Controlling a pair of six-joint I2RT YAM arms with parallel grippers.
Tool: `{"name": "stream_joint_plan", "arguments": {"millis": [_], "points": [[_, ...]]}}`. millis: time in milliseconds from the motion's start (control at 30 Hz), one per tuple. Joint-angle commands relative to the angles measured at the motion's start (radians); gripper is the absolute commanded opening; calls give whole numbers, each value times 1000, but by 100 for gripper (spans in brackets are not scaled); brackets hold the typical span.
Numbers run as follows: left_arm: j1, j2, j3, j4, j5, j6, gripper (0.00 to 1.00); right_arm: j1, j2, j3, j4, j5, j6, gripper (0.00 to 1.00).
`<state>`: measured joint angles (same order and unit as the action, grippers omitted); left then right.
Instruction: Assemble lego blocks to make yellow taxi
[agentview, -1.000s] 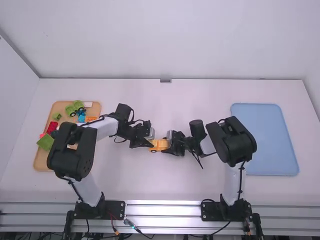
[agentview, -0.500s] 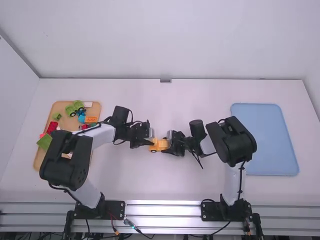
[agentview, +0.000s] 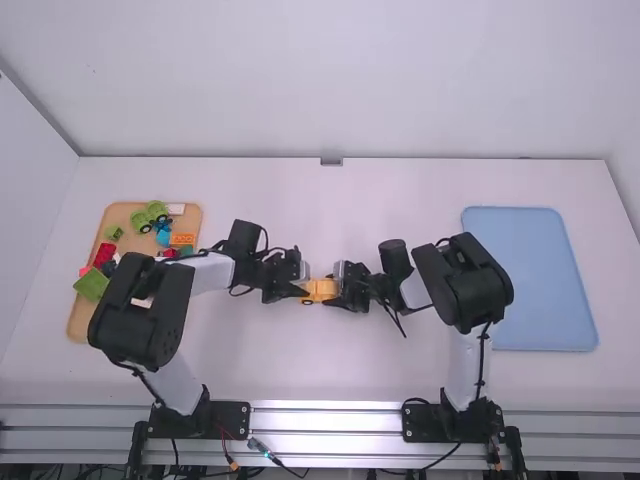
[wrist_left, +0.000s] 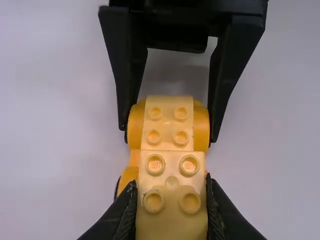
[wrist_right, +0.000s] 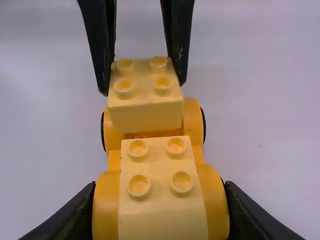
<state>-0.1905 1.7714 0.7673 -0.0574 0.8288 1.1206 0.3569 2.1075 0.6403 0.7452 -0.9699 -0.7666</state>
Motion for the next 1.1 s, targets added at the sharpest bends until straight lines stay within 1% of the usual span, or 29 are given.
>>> {"name": "stream_joint_plan", "arguments": {"millis": [0,467,600,667,800,1033,1067], "points": [[-8,15,-8,-2,19,-5,2,-3,13,1,-18,24,3,43],[-12,20,-10,9,20,13,2,-3,13,1,-21,-6,-1,44],[-12,51,-3,26,27,13,2,-3,13,1,-25,-6,-1,44],[-12,66,9,12,43,14,2,-2,13,1,-28,-6,0,44],[-12,69,23,-35,70,91,2,-3,13,1,-27,-2,-1,44],[-12,69,24,-35,71,92,2,-3,13,1,-28,-3,-1,46],[-12,69,24,-35,71,92,9,-3,13,1,-28,-3,0,46]]}}
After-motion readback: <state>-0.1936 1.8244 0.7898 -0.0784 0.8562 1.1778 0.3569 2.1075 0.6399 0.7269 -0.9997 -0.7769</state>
